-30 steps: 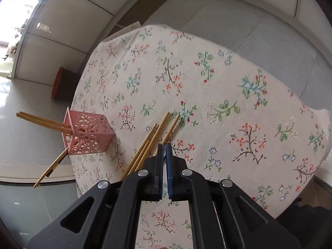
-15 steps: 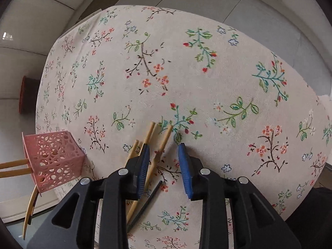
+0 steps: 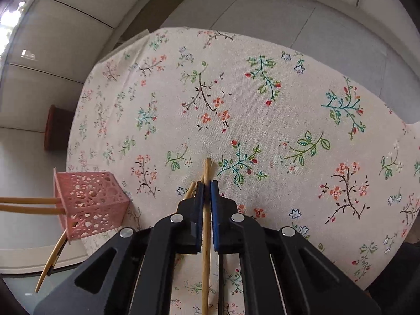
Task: Organize utensils
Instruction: 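Lift the chopstick with the right tool and carry it toward the pink holder, then release the left tool's chopstick into the pink holder while the right tool carries its chopstick over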
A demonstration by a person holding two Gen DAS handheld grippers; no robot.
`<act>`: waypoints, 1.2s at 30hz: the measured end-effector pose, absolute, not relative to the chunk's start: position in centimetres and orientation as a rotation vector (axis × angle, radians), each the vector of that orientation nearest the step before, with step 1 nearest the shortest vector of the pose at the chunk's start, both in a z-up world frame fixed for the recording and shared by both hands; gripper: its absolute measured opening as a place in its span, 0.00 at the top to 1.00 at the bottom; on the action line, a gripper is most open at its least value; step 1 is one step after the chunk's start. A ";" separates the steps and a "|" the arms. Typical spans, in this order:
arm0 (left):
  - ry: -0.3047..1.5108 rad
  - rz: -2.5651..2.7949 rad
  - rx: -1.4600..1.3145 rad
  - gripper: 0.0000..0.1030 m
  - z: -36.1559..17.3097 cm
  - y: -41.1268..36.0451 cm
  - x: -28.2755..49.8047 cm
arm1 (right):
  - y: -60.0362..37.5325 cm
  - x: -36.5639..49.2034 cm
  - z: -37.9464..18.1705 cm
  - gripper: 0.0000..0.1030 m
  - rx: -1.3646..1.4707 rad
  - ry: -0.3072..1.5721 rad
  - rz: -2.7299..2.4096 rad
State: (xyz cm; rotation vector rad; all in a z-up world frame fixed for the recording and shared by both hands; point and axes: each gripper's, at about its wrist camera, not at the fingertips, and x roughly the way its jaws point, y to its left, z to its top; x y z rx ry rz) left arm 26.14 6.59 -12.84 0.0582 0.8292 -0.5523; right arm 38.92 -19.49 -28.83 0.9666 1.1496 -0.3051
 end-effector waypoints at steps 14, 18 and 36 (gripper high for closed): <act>0.759 -0.528 0.052 0.96 -9.4 5.8 23.6 | -19.1 30.2 -13.6 0.95 0.624 0.856 -0.045; 0.722 -0.526 0.075 0.96 -7.3 5.1 23.2 | -18.9 29.5 -10.1 0.95 0.554 0.807 -0.010; 0.570 -0.392 0.030 0.96 2.3 4.9 27.1 | -18.6 26.4 0.6 0.95 0.420 0.681 0.101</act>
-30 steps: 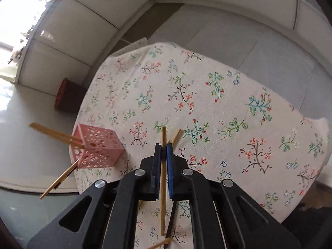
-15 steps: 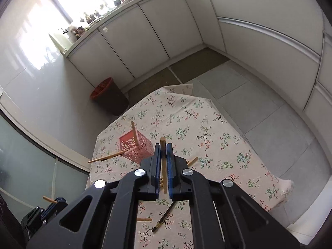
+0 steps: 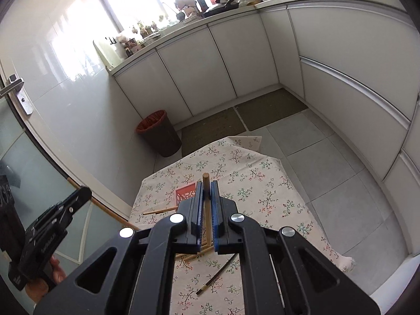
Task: Organize utensils
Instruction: 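Release the left tool's chopstick into the pink holder while the right tool carries its chopstick over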
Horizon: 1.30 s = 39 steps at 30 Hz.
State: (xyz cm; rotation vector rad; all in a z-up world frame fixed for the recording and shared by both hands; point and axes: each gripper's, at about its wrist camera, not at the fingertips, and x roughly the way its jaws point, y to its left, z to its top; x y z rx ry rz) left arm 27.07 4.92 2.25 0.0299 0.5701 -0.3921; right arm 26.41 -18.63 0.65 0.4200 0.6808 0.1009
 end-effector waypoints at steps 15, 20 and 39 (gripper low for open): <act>0.499 -0.178 0.034 0.96 0.4 3.6 37.6 | -18.9 28.1 -1.4 0.95 0.387 0.700 0.108; 0.616 -0.162 -0.005 0.95 -4.1 4.4 40.0 | -18.3 29.2 -2.1 0.95 0.383 0.715 0.120; 0.532 0.011 -0.181 0.80 -3.6 14.1 29.8 | -12.4 33.5 1.4 0.95 0.377 0.619 0.196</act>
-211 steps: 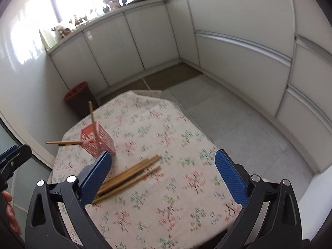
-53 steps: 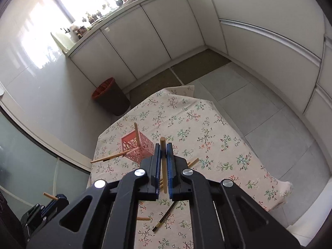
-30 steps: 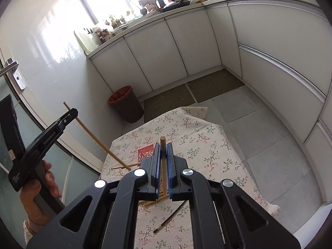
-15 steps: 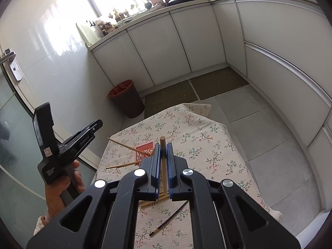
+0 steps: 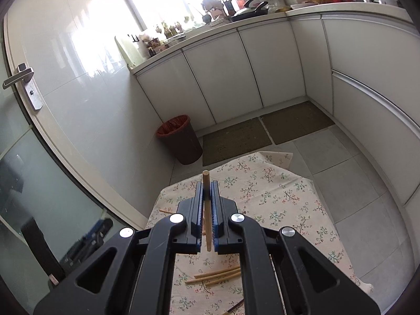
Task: Organize utensils
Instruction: 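Release the left tool's chopstick into the pink holder while the right tool carries its chopstick over, then lower the right tool's chopstick into the pink holder and open the right tool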
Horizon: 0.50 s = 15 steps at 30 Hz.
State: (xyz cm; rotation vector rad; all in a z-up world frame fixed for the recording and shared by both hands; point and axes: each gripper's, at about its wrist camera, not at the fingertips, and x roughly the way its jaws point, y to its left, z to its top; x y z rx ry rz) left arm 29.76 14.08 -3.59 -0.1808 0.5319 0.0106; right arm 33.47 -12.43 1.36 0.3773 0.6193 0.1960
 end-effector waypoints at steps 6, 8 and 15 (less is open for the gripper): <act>0.609 0.063 -0.183 0.80 -6.7 15.9 31.2 | -10.2 37.8 1.1 0.95 0.342 0.582 0.173; 0.612 0.067 -0.183 0.80 -7.1 16.5 31.3 | -9.3 39.3 0.0 0.94 0.322 0.574 0.163; 0.646 0.078 -0.230 0.80 -8.3 18.3 32.2 | -5.8 42.9 -6.6 0.93 0.239 0.581 0.166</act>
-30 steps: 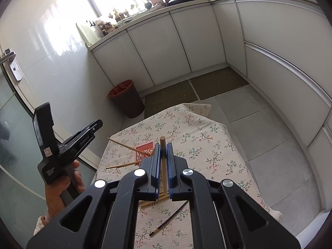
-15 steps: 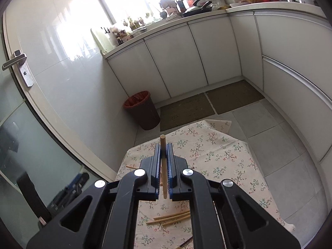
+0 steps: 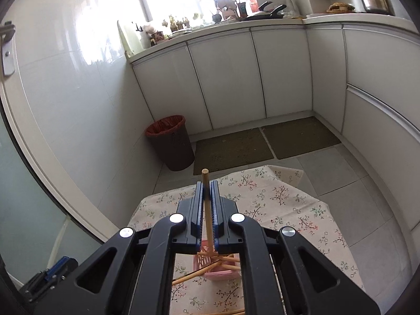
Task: Organize utensils
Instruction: 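Lower the right tool's chopstick into the pink holder and open the right tool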
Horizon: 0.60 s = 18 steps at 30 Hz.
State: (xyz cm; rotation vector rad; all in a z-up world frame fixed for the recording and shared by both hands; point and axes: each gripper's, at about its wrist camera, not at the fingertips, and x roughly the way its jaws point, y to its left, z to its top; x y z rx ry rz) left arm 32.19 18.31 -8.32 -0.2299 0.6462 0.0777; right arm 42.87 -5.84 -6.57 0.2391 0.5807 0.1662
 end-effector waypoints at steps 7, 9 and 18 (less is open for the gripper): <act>0.645 0.072 -0.185 0.74 -8.3 17.5 31.9 | -4.8 38.7 -5.8 0.87 0.138 0.540 0.164; 0.648 0.066 -0.178 0.72 -8.3 17.1 31.8 | -5.1 37.3 -5.3 0.82 0.119 0.530 0.158; 0.630 0.040 -0.124 0.46 -7.8 14.5 30.4 | -7.5 32.9 -5.6 0.47 0.138 0.549 0.084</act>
